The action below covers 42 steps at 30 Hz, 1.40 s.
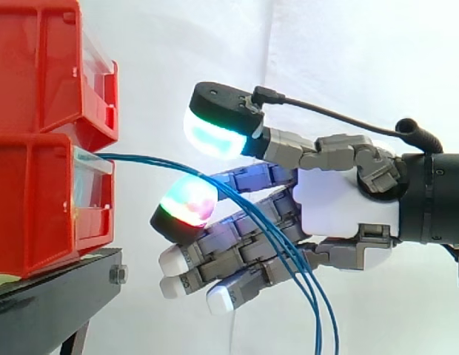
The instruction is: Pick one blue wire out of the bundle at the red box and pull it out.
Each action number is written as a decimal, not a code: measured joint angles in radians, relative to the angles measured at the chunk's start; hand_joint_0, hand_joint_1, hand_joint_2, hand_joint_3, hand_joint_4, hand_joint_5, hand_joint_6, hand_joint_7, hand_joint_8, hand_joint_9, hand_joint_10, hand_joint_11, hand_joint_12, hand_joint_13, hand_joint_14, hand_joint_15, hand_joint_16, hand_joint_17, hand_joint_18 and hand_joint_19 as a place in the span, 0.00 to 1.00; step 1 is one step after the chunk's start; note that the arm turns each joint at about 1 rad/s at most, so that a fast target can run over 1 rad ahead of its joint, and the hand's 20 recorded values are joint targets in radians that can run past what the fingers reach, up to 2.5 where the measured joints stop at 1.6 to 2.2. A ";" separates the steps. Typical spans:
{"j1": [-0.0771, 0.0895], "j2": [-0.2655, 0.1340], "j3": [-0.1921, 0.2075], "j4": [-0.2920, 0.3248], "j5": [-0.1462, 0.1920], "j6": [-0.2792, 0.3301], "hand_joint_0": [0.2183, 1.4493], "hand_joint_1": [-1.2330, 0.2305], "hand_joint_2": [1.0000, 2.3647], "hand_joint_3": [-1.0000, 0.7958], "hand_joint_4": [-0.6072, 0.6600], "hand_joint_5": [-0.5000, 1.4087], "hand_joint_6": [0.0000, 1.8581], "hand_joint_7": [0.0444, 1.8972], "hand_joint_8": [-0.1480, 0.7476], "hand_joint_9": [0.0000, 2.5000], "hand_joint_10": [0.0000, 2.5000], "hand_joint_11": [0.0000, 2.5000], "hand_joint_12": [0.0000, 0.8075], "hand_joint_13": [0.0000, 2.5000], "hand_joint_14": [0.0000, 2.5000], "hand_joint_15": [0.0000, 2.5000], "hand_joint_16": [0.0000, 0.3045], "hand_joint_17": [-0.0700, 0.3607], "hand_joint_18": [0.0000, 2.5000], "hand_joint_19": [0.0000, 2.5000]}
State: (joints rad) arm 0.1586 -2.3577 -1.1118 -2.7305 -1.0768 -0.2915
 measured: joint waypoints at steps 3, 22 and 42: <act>0.000 0.000 0.000 0.000 0.000 0.000 0.30 0.45 0.01 0.44 0.71 0.19 0.39 0.60 0.61 0.36 0.01 0.22 0.55 0.23 0.00 0.08 0.19 0.47 0.29 0.21; 0.000 0.000 0.001 0.000 0.000 0.000 0.40 0.20 0.00 0.28 0.71 0.16 0.48 0.52 0.59 0.32 0.01 0.29 0.54 0.19 0.00 0.06 0.19 0.47 0.27 0.16; 0.001 0.000 0.002 0.000 0.001 0.000 0.27 0.44 0.01 0.38 0.69 0.18 0.43 0.59 0.61 0.35 0.01 0.25 0.56 0.21 0.00 0.08 0.20 0.48 0.26 0.21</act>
State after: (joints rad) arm 0.1595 -2.3578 -1.1094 -2.7305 -1.0762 -0.2915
